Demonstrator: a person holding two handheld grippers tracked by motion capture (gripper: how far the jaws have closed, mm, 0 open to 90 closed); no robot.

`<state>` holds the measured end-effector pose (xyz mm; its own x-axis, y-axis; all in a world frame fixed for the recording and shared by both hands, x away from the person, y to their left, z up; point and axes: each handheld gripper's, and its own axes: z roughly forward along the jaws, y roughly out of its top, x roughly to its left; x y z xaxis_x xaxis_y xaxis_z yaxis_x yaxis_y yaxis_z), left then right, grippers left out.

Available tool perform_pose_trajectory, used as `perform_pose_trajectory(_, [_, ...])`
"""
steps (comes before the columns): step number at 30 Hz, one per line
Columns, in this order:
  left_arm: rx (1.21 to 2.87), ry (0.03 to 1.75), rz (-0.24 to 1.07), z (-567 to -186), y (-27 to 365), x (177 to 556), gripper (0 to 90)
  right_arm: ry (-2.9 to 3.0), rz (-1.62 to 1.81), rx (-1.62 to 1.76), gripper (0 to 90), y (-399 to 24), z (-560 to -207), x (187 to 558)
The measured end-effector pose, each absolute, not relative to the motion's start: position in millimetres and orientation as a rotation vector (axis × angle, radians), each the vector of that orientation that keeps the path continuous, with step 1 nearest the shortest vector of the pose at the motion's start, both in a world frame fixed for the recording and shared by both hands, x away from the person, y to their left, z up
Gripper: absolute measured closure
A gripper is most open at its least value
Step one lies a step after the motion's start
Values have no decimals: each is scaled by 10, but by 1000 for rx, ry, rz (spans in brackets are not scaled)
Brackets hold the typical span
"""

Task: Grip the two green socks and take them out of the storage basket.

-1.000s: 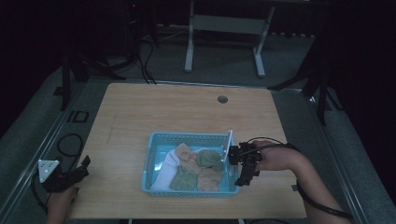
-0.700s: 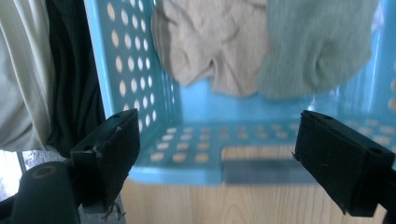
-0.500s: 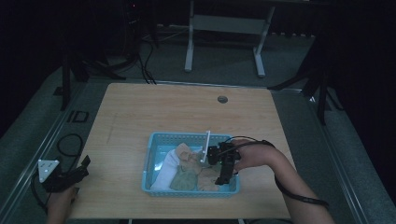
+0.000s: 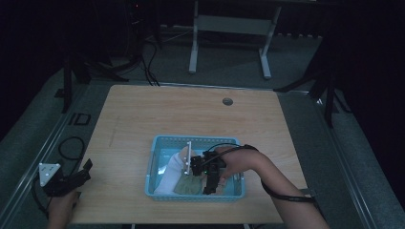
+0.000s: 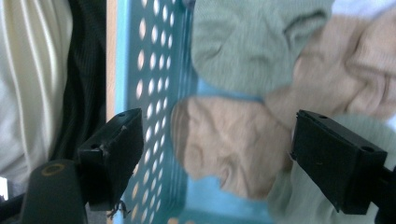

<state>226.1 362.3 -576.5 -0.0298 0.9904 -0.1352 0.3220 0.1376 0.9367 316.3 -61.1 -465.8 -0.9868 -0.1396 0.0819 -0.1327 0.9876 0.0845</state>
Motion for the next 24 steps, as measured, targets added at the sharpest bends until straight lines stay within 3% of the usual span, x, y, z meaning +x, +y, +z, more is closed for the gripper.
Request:
perform_pose_trajectory(16, [1336, 1510, 933, -5765, 3624, 2260, 7, -3062, -64, 273, 187, -200, -4932, 3199])
perform_pose_trajectory(24, [1336, 1510, 930, -5765, 3624, 2262, 7, -3076, 4, 260, 278, -154, -5097, 3178])
